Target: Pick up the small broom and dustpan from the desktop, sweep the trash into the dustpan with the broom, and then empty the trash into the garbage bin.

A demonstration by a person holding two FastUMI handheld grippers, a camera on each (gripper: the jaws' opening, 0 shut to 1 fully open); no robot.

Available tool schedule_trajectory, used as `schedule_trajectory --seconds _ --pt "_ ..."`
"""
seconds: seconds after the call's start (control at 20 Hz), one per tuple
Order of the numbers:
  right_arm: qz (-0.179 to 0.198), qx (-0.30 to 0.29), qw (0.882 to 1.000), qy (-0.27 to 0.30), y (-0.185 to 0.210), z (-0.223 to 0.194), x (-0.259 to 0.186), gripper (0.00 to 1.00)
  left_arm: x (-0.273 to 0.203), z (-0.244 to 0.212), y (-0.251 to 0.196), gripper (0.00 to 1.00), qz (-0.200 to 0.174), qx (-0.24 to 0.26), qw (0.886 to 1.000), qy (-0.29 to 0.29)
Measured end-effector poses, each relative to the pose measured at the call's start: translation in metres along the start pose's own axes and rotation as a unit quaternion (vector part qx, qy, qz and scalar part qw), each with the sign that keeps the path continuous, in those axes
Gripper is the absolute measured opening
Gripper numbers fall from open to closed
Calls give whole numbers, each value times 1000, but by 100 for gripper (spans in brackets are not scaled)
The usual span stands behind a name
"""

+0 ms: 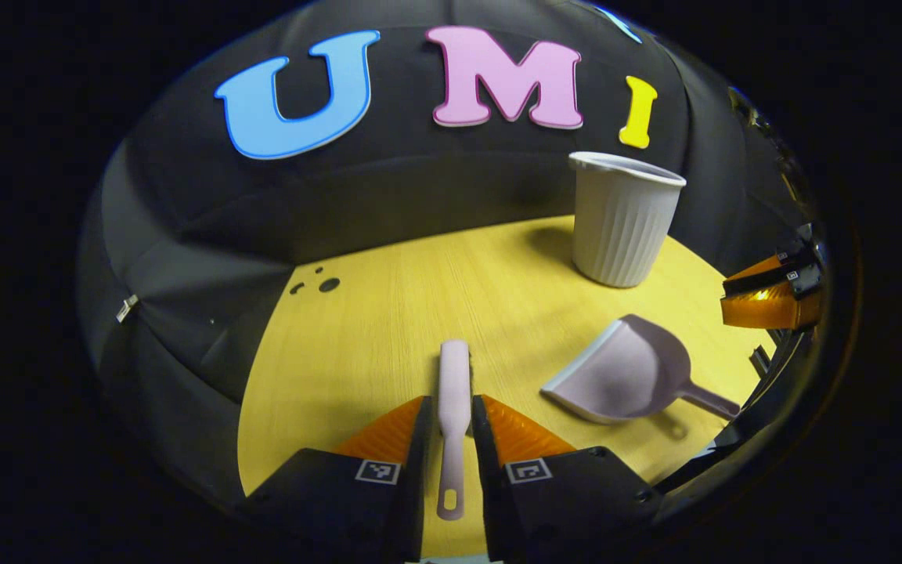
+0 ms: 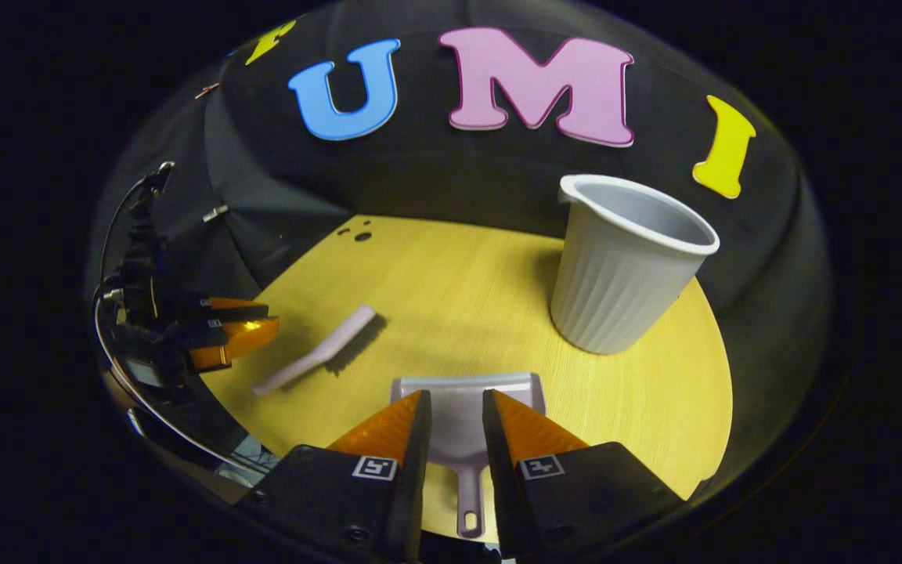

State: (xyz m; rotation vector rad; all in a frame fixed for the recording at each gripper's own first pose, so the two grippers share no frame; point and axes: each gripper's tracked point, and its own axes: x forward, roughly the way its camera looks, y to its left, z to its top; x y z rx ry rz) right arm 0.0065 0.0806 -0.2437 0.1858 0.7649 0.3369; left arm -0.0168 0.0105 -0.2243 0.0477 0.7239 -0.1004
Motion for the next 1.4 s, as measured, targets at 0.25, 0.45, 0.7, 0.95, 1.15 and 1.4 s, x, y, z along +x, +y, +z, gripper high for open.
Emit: schedule_trajectory --seconds 0.25,0.45,0.7,0.95,1.15,1.4 --pt "-16 -20 995 -98 0 46 -19 42 -28 37 -10 33 -7 -25 997 -75" --pt "-30 -43 987 -150 3 61 -35 41 -48 59 -13 35 2 -26 991 -130" --pt "-37 -57 984 -165 10 58 -46 42 -58 59 -25 40 -2 -32 990 -136" --pt "-23 -54 986 -159 15 58 -44 45 -61 58 -24 45 4 -32 991 -131" --pt "-16 -54 986 -156 15 55 -40 45 -65 53 -22 45 16 -21 993 -118" --pt "-15 -50 989 -141 9 49 -29 45 -64 49 -25 45 27 -8 994 -106"
